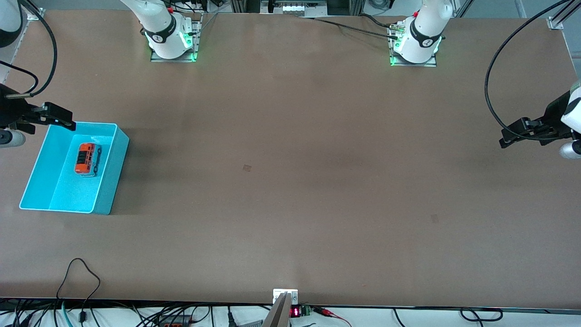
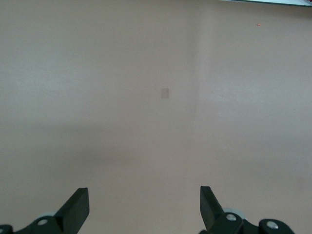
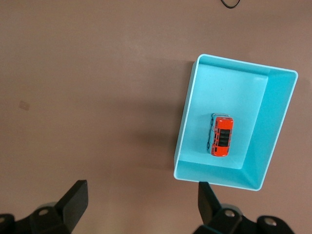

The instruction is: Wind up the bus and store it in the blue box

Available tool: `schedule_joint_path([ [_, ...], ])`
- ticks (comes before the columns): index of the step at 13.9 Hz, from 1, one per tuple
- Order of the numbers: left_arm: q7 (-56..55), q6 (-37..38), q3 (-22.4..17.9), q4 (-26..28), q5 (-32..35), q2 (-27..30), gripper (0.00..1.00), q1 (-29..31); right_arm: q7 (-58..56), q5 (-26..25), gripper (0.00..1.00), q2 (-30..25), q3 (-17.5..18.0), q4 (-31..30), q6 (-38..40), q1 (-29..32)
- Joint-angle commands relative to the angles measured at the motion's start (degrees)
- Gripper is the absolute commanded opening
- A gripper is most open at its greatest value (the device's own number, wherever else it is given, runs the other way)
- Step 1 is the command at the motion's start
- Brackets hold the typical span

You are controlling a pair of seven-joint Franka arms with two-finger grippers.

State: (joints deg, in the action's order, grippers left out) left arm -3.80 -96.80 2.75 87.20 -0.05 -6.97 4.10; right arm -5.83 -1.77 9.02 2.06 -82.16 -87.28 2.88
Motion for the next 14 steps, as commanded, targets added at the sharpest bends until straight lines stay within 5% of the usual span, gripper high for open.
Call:
schedule_joint_path([
  [1,1.4,-0.5,-0.2,-0.2,-1.1,0.3,1.00,0.2,1.1,0.5,1.00,-0.7,0.5,0.3,1.2,0.9],
  [5,1.4,-0.5,-0.2,-0.1,-1.1,0.3,1.00,0.2,1.6,0.7,1.00,0.3,-0.7,-0.4,1.3,-1.2],
  [8,1.5,-0.6,-0.2,-0.1,-1.1,0.3,1.00,0.2,1.5,1.0,1.00,-0.1,-5.7,-0.6,1.8,-5.9],
  [14,1.5,-0.6,-0.2,-0.1,-1.1,0.2,1.00,0.1,1.6,1.1,1.00,-0.3,-5.6,-0.9,1.8,-6.2],
])
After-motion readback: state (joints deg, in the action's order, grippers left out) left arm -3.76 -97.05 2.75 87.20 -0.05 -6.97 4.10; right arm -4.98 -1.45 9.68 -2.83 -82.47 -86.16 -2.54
